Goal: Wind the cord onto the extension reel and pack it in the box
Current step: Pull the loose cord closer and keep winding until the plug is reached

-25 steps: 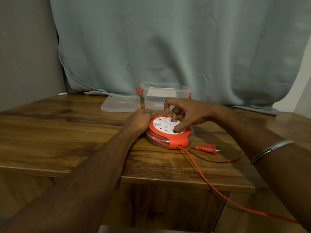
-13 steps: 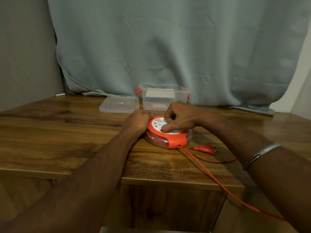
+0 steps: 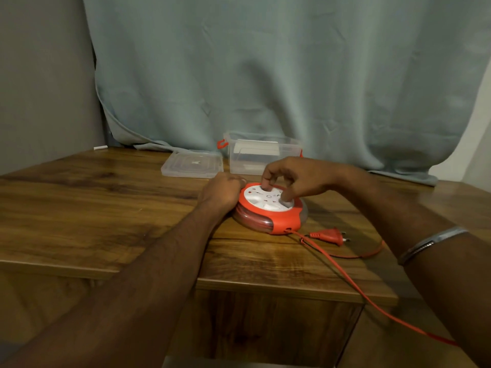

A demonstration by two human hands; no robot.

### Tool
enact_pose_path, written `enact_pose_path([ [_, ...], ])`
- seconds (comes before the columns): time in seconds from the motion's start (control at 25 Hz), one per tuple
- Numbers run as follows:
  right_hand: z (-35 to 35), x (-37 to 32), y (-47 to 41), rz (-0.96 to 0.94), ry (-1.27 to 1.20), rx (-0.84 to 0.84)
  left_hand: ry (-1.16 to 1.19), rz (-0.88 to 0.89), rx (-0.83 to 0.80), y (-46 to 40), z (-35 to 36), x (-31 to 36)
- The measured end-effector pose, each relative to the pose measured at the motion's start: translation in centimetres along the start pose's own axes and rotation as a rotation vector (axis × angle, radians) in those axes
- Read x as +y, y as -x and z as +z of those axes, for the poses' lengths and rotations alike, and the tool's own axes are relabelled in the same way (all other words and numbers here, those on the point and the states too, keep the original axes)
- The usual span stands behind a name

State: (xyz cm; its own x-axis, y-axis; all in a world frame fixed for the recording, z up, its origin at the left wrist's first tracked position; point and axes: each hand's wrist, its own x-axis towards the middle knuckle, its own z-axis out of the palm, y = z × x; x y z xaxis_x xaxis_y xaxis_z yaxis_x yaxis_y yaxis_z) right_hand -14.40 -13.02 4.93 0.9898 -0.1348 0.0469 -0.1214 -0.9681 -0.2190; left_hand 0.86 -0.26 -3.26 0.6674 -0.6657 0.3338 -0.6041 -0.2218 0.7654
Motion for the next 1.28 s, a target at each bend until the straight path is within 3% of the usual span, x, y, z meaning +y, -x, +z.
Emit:
enact_pose_path([
  [0.12,-0.2,0.8,0.1,0.035,-0.063,-0.059,-0.014,0.013,-0.007,0.0,0.1,-0.1],
  [0.28,0.3,0.6,0.2,0.047,-0.094,0.012,-0.005,-0.009,0.006,0.0,0.1,-0.1],
  [0.44,1.3,-0.3,-0.1,0.061,0.008,0.089,-0.026,-0.019,-0.001,-0.1,0.0,0.0],
  [0.8,1.1,-2.1,-1.1,0.152,0.154,0.029,-0.076,0.015,0.0,0.0,-0.1,0.1],
  [0.96,2.0,-2.7,-1.8,0.223,0.227,0.108,-0.019,-0.006,-0.002,0.2,-0.2,0.3],
  [1.28,1.2,-1.9,-0.6,0.081,0.156,0.173,0.066,-0.023,0.003,0.1,-0.2,0.1],
])
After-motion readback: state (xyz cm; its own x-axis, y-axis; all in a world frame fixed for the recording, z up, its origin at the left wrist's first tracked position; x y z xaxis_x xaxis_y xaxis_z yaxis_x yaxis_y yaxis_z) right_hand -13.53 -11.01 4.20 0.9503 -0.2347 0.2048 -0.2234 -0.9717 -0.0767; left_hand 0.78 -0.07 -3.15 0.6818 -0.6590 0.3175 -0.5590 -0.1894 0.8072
